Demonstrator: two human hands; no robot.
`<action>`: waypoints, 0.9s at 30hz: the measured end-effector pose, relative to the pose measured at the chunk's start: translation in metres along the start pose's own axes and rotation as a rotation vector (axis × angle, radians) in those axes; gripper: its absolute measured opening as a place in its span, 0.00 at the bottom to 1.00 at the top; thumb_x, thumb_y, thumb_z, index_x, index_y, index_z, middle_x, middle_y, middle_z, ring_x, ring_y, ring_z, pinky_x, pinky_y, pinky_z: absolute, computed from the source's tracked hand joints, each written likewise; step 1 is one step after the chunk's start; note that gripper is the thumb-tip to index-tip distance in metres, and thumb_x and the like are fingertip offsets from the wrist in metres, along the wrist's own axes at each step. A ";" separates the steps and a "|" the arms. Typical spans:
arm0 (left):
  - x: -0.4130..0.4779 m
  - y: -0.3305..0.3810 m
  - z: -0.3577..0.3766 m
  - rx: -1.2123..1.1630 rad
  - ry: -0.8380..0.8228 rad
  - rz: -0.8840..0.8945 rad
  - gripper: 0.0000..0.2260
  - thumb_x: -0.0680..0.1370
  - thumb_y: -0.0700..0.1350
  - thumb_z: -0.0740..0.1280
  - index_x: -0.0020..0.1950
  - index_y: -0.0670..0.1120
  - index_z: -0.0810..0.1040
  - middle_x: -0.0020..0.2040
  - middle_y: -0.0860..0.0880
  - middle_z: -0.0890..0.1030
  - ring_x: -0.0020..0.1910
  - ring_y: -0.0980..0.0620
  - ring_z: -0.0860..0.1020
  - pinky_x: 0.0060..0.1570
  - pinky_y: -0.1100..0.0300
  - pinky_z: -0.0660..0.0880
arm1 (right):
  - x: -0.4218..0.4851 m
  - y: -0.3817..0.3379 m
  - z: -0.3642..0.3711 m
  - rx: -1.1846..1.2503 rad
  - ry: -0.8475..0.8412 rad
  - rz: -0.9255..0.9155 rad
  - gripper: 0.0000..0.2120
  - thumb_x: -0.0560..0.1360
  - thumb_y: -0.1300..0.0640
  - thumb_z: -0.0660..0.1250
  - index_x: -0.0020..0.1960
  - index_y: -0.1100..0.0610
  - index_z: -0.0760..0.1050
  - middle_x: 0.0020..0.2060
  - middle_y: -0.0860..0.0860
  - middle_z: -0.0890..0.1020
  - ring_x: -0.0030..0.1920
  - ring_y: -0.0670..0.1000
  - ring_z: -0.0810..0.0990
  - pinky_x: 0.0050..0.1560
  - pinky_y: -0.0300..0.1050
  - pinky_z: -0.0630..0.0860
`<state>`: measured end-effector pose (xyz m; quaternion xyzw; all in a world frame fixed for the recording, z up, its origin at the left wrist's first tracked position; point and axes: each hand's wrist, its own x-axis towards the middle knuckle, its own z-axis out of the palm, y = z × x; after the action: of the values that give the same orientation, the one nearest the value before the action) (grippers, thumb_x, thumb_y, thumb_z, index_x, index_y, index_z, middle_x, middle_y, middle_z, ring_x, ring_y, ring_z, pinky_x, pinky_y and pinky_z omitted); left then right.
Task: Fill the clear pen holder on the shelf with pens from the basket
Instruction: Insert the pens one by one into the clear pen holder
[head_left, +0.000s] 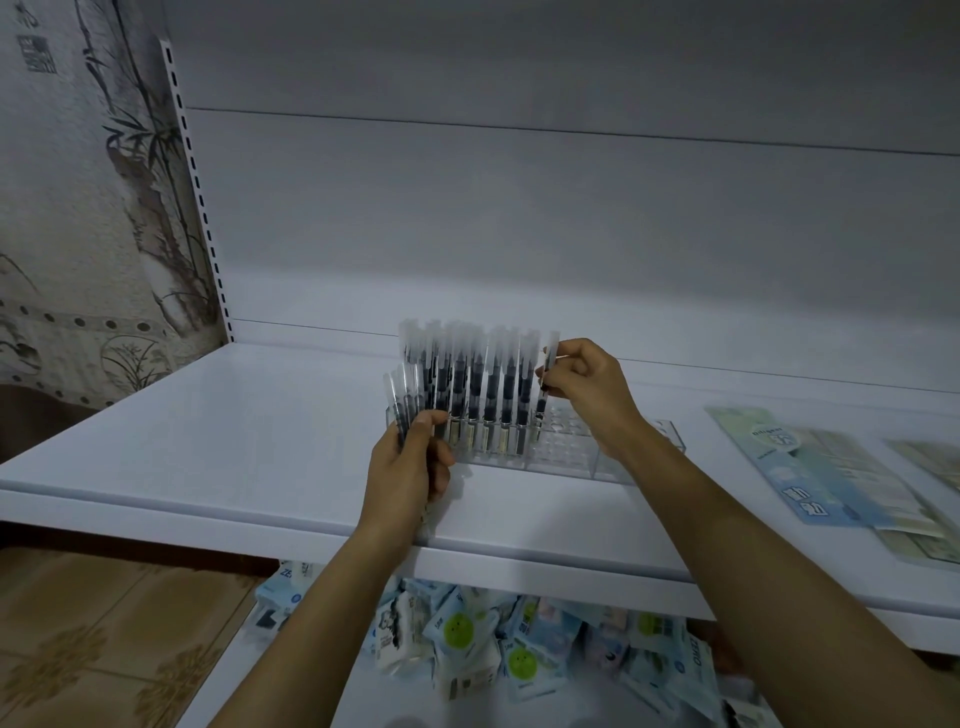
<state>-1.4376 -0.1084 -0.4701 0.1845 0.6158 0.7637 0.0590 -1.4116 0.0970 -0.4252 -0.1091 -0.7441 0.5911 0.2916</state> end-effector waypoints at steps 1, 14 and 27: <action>0.000 0.000 0.000 0.007 -0.003 0.006 0.12 0.84 0.47 0.54 0.55 0.45 0.76 0.30 0.49 0.75 0.23 0.56 0.69 0.22 0.66 0.65 | 0.000 -0.001 0.000 0.028 0.004 0.014 0.08 0.74 0.66 0.65 0.52 0.59 0.74 0.42 0.55 0.81 0.44 0.51 0.80 0.58 0.52 0.78; -0.001 0.004 0.000 -0.007 -0.066 0.013 0.12 0.83 0.48 0.55 0.57 0.48 0.76 0.31 0.50 0.78 0.26 0.57 0.72 0.27 0.65 0.69 | -0.011 -0.056 -0.012 0.212 0.286 -0.158 0.03 0.77 0.61 0.63 0.49 0.56 0.74 0.42 0.53 0.81 0.42 0.49 0.80 0.49 0.45 0.78; -0.006 0.009 -0.003 -0.036 -0.184 0.058 0.11 0.83 0.48 0.54 0.48 0.46 0.73 0.30 0.51 0.80 0.27 0.55 0.76 0.31 0.62 0.73 | -0.064 -0.062 0.078 -0.330 -0.224 -0.224 0.18 0.78 0.60 0.62 0.67 0.50 0.69 0.47 0.44 0.78 0.45 0.41 0.77 0.47 0.32 0.73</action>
<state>-1.4316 -0.1156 -0.4631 0.2703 0.5883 0.7560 0.0965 -1.3923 -0.0163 -0.3965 -0.0058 -0.8658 0.4338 0.2494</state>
